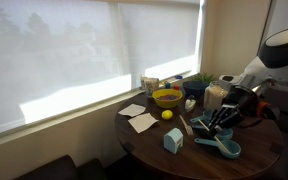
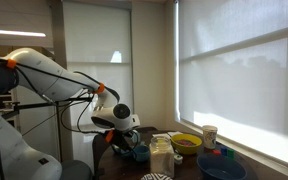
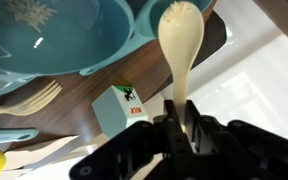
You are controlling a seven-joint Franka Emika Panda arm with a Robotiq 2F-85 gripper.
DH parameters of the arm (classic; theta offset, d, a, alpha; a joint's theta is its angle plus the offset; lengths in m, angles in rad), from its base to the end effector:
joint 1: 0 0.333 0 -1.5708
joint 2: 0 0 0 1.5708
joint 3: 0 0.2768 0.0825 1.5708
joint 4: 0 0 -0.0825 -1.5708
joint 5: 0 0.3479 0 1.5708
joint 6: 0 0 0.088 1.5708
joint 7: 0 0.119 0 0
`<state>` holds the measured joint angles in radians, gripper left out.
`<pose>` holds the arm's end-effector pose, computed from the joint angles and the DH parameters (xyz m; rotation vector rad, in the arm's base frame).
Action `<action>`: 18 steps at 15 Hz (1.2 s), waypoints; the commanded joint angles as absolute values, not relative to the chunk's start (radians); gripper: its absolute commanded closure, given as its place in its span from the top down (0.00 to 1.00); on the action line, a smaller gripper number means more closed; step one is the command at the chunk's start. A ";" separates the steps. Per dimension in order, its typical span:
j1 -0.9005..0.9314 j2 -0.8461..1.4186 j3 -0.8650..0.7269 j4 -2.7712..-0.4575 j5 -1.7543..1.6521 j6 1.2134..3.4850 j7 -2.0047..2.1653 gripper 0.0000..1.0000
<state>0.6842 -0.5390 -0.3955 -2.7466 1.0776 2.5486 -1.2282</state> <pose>0.3626 0.1139 0.3718 -2.1949 -0.7697 -0.6969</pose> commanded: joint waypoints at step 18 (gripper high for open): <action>0.176 -0.566 0.057 -2.743 1.265 2.320 -1.388 0.03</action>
<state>0.2072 -0.5259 0.0124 -2.7442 1.2533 2.3261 -1.4192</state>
